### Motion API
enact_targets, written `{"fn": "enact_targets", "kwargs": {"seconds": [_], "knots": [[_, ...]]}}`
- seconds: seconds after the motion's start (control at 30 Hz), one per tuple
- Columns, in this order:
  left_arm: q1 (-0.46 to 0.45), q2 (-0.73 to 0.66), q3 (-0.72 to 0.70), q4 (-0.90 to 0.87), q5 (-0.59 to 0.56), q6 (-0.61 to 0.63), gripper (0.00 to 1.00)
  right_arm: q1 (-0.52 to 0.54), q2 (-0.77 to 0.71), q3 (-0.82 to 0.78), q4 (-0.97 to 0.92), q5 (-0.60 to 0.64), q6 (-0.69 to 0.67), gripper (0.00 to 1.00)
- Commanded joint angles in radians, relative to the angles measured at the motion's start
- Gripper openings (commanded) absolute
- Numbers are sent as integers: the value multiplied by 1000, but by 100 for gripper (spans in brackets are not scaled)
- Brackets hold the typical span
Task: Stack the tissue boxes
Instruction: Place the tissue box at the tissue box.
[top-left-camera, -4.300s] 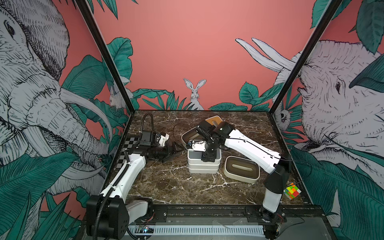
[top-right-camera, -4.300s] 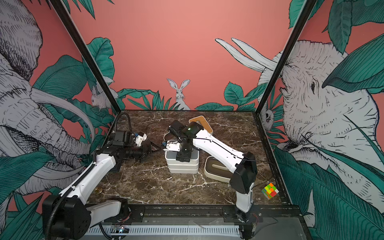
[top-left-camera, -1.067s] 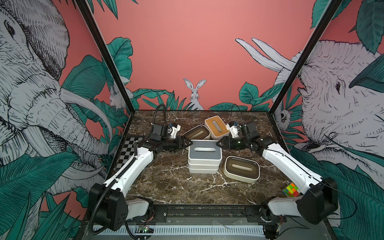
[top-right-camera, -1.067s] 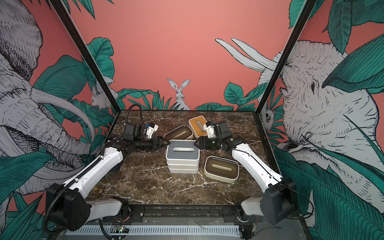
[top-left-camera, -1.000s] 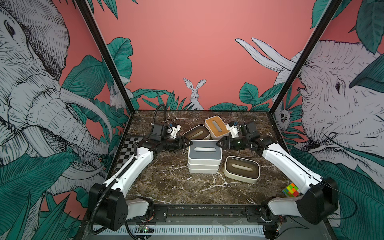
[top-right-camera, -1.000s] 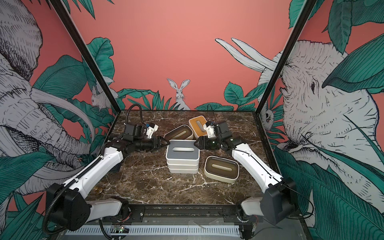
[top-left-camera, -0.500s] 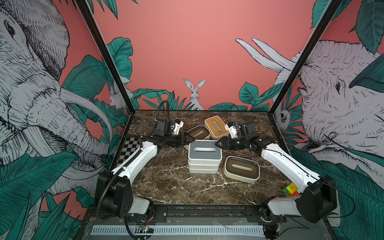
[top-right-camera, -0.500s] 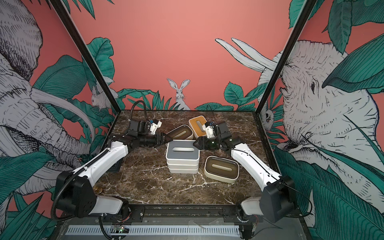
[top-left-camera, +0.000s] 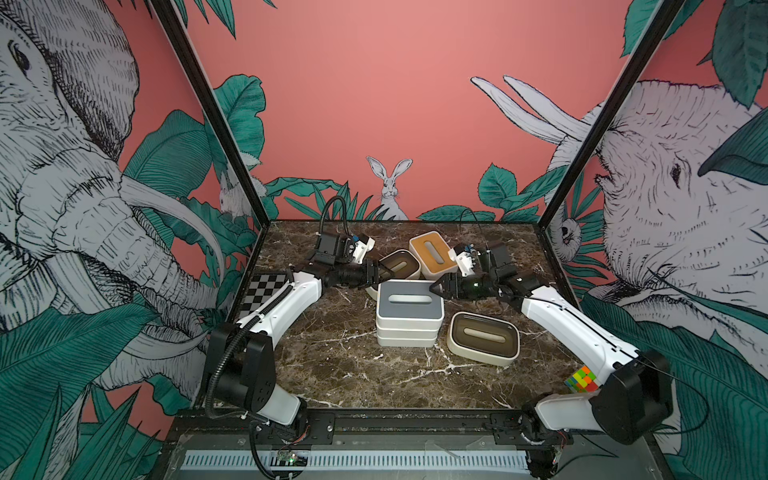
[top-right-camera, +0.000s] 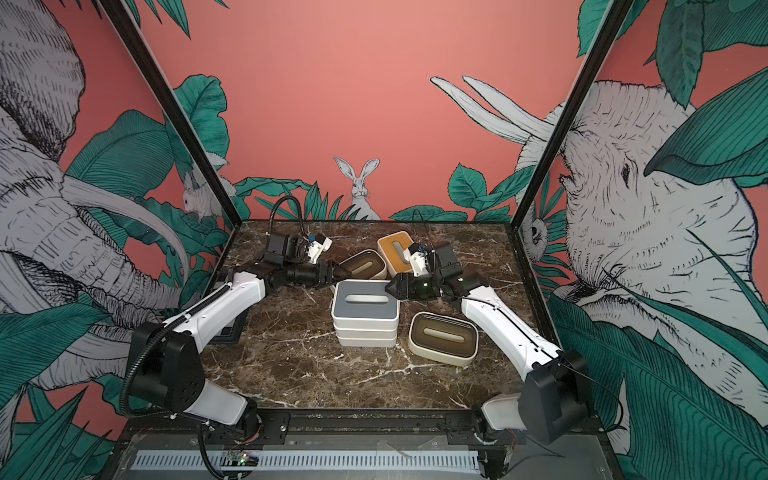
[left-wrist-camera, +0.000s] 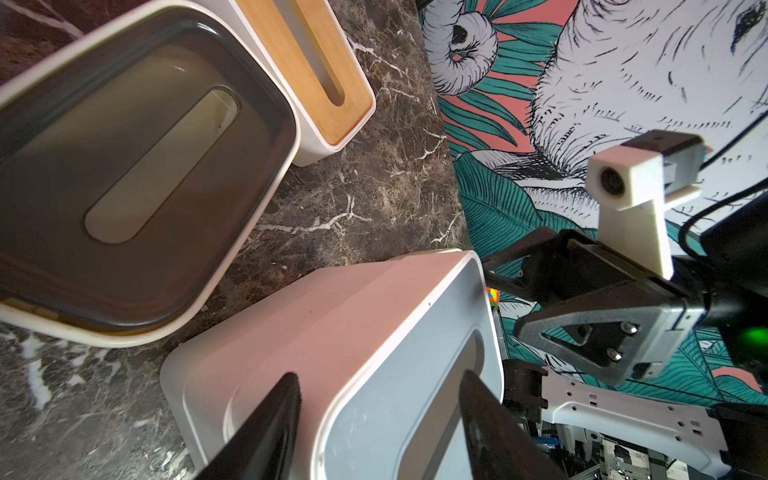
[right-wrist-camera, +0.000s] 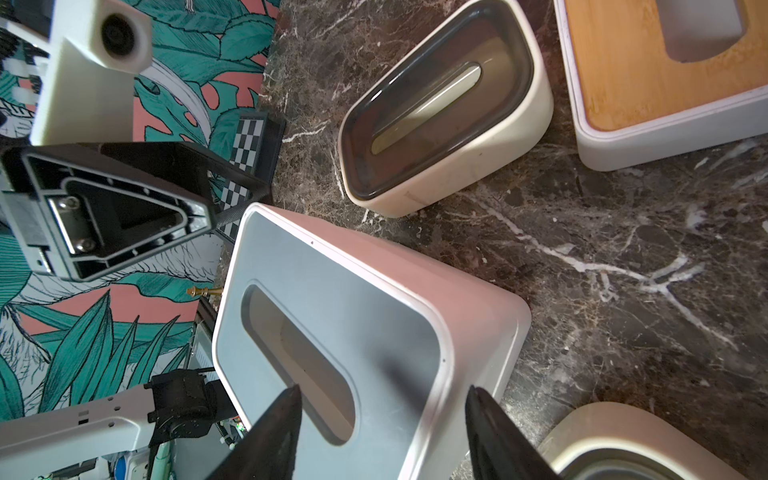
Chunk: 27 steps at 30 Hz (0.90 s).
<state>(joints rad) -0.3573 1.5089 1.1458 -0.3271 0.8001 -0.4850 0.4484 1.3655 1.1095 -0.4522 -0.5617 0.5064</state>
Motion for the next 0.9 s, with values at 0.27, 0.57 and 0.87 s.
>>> {"fn": "enact_targets", "kwargs": {"seconds": [0.27,0.57,0.87], "knots": [[2,-55,-3,2,25,-4,63,-5,9,10,26,-16,0,63],[2,-86,3,-8,-10,-12,63,-4,10,7,23,-20,-2,63],[48,-179,5,-112,-248,-3,65,-6,-19,7,0,51,-10,64]]}}
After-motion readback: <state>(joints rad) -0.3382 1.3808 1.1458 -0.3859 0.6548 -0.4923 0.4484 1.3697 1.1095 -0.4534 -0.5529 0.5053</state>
